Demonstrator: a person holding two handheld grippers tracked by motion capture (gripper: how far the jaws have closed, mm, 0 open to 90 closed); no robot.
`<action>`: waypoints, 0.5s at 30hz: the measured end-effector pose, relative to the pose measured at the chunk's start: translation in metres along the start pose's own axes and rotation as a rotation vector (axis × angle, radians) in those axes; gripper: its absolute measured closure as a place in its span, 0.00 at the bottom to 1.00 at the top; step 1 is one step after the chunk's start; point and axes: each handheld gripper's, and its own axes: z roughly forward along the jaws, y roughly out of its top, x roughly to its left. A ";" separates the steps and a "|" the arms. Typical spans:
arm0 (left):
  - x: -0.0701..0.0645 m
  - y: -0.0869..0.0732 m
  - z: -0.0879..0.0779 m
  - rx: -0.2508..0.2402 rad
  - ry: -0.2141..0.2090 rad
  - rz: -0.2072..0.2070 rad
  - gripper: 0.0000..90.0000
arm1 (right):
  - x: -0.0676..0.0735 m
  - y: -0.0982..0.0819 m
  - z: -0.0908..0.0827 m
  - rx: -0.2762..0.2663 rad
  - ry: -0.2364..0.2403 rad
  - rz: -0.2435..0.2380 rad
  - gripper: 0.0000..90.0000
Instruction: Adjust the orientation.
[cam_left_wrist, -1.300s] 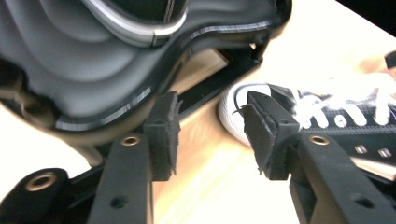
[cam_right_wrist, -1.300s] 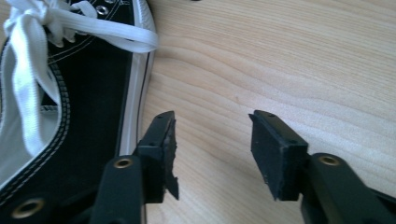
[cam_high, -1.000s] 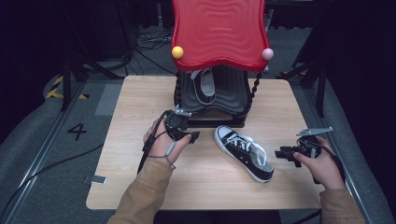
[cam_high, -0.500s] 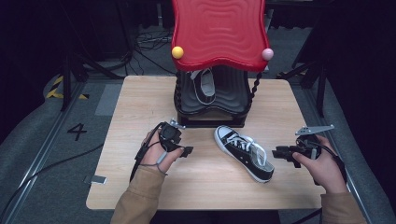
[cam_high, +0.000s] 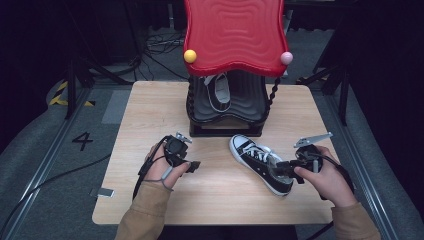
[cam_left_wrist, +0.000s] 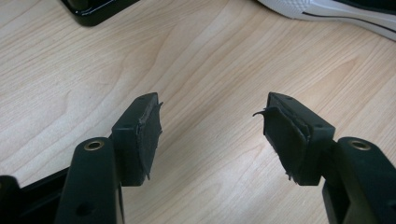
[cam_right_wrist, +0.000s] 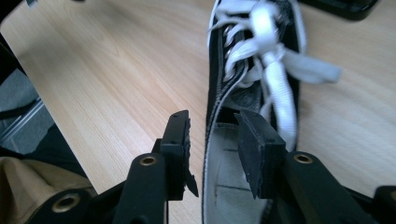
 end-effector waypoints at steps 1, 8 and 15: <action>0.000 0.000 0.000 0.000 0.000 0.000 0.41 | 0.000 0.000 0.000 0.000 0.000 0.000 0.72; 0.003 -0.009 -0.004 0.010 0.016 -0.010 0.41 | 0.008 0.003 0.031 0.154 -0.056 -0.025 0.73; 0.006 -0.016 -0.007 0.014 0.033 -0.025 0.40 | 0.012 0.004 0.055 0.332 -0.154 -0.062 0.73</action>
